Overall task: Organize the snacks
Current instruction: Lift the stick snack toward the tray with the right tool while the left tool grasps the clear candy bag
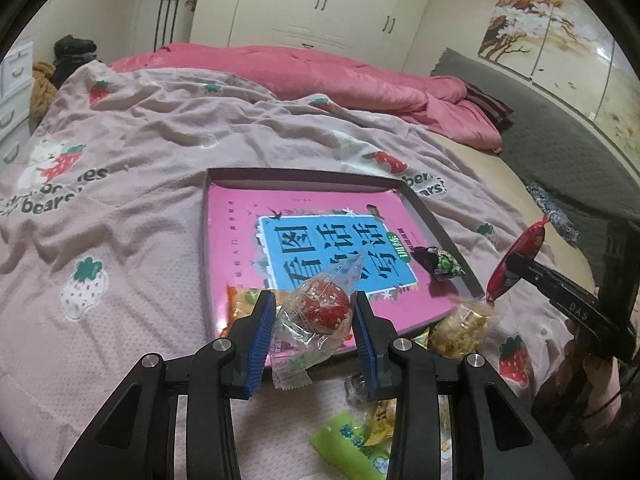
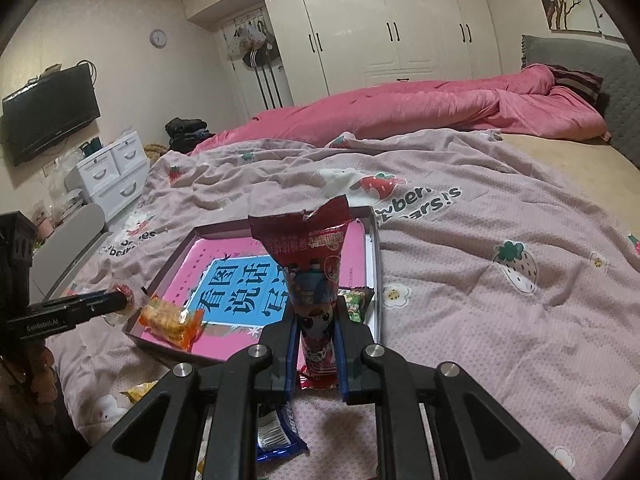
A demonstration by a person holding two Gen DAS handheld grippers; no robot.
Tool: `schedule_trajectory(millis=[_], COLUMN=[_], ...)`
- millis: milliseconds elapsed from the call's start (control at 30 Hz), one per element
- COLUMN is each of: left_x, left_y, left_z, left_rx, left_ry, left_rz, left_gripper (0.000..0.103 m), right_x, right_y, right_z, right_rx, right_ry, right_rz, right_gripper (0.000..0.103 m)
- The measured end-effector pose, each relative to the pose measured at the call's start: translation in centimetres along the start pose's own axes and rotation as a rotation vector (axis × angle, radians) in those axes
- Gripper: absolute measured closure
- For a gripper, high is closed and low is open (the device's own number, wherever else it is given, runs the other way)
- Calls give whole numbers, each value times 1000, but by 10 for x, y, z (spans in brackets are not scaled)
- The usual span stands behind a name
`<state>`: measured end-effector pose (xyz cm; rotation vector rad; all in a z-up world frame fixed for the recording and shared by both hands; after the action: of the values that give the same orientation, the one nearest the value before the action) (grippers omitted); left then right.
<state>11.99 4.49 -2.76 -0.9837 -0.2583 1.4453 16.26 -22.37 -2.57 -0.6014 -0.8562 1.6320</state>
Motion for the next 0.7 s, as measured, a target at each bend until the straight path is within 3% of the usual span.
schedule_trajectory(millis=[700], left_x=[-22], left_y=[-6], left_z=[-53], left_rx=[52], left_ry=[83], left_rz=[-47], left_gripper=[63], right_x=[0], right_y=[-11], right_z=[-14], right_rx=[-18], right_ry=[-6], right_rz=[-13], right_gripper=[87])
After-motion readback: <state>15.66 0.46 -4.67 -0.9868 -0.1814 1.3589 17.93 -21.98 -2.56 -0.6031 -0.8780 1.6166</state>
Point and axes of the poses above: each gripper's, at about its wrist camera, not at the fingertips, and z roughly against the way its jaws point, x to its left, y to its underside, the point moved 2 cm from there along -z, roughly the way its jaws point, and after that the axes turned 13 degrees about y, right-handed, at the moved point
